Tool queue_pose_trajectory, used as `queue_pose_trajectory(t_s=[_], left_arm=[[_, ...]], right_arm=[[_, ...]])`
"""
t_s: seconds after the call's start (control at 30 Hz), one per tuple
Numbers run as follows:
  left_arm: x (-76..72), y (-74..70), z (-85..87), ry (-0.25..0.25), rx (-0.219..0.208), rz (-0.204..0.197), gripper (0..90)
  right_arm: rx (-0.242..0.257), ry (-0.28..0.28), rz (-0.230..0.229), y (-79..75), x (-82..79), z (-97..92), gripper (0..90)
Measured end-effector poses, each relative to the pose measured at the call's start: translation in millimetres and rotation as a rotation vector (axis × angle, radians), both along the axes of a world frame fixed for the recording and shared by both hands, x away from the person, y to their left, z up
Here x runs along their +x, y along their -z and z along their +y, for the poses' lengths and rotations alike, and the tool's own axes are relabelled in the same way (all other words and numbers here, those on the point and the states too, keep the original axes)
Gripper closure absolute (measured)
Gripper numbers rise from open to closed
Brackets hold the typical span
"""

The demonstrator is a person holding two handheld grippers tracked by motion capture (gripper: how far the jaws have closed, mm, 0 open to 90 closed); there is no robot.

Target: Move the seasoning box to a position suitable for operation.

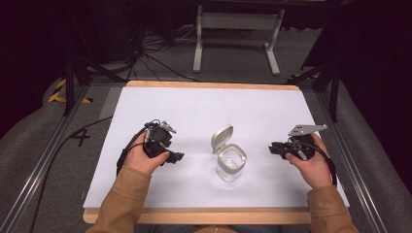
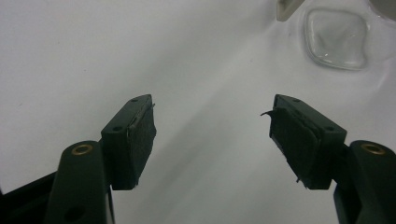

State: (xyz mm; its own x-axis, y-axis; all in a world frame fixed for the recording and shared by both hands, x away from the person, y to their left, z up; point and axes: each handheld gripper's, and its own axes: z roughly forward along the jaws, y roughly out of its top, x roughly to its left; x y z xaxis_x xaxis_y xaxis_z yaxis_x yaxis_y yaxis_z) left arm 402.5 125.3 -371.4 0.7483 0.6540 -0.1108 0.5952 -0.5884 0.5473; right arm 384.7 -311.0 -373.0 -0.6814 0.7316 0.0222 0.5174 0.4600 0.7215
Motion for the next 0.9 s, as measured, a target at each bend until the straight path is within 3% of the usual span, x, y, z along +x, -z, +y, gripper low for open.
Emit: queue_pose_trajectory(t_s=[0.13, 0.3, 0.5, 0.9], left_arm=[[-2.2, -3.3, 0.4, 0.001, -0.006, -0.014, 31.6], [-4.9, -6.2, 2.3, 0.008, -0.003, -0.003, 33.6], [-10.4, -11.0, 4.6, 0.021, -0.013, -0.008, 33.6], [-16.2, -13.6, 6.5, 0.021, -0.012, -0.015, 33.2]], right_arm=[[-0.009, -0.030, 0.005, -1.9, -2.0, 5.3, 82.0], [0.030, -0.080, 0.064, 2.6, -0.6, 10.7, 89.6], [0.071, -0.162, 0.098, 5.6, 1.0, 24.4, 90.0], [0.033, -0.266, 0.122, 16.2, 2.9, 55.2, 90.0]])
